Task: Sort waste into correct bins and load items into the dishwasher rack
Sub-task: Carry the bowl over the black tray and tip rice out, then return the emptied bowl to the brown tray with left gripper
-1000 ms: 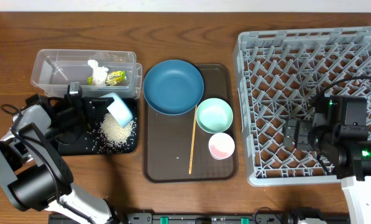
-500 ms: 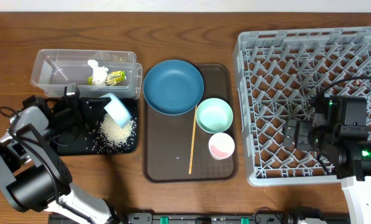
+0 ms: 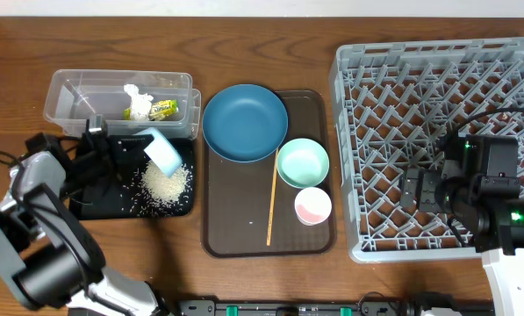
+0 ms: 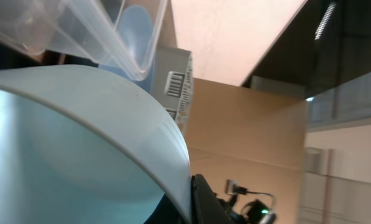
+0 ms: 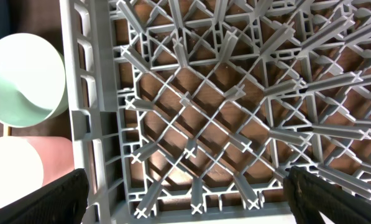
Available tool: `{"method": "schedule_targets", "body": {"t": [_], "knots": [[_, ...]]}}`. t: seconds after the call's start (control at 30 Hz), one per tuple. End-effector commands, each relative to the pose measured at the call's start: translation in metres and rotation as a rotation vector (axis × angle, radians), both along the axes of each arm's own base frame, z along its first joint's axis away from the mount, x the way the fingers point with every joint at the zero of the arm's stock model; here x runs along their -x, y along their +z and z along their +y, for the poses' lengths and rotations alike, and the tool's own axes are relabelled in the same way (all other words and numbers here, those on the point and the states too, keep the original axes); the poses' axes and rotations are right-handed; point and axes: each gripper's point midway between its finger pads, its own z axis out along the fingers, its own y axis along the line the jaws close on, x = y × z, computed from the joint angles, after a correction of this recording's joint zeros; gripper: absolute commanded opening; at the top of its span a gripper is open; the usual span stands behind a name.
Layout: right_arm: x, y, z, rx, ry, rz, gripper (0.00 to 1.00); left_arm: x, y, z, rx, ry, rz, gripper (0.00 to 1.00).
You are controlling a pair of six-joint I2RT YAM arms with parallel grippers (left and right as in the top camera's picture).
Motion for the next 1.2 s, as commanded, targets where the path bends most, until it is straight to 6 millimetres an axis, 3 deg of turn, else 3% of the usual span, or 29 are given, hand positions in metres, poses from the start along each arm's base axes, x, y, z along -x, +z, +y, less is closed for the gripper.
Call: {"method": "schedule_targets", "body": {"t": [0.0, 0.07, 0.13, 0.3, 0.47, 0.63, 0.77, 0.9, 1.17], "knots": [[-0.002, 0.007, 0.003, 0.003, 0.023, -0.02, 0.99, 0.005, -0.009, 0.007, -0.194, 0.006, 0.071, 0.06], [-0.002, 0.008, 0.003, 0.003, 0.023, -0.022, 0.99, 0.017, -0.032, 0.016, -0.307, 0.036, 0.254, 0.06], [-0.002, 0.008, 0.003, 0.003, 0.023, -0.024, 0.99, 0.026, -0.037, 0.019, -0.393, 0.034, 0.307, 0.06], [-0.002, 0.008, 0.003, 0.003, 0.023, -0.025, 0.99, 0.031, -0.021, 0.001, -0.519, -0.017, 0.257, 0.06], [-0.002, 0.008, 0.003, 0.003, 0.023, -0.024, 0.99, 0.037, -0.011, -0.036, -0.718, -0.137, 0.182, 0.06], [-0.002, 0.008, 0.003, 0.003, 0.023, -0.025, 0.99, 0.05, -0.017, -0.092, -0.927, -0.346, 0.104, 0.06], [-0.003, 0.008, 0.003, 0.003, 0.023, -0.025, 0.99, 0.065, -0.031, -0.136, -1.051, -0.525, 0.041, 0.06], [-0.002, 0.008, 0.003, 0.003, 0.023, -0.025, 0.99, 0.076, -0.051, -0.165, -1.196, -0.658, -0.003, 0.06], [-0.002, 0.008, 0.003, 0.003, 0.023, -0.024, 0.99, 0.095, -0.085, -0.22, -1.233, -0.839, -0.059, 0.06]]}}
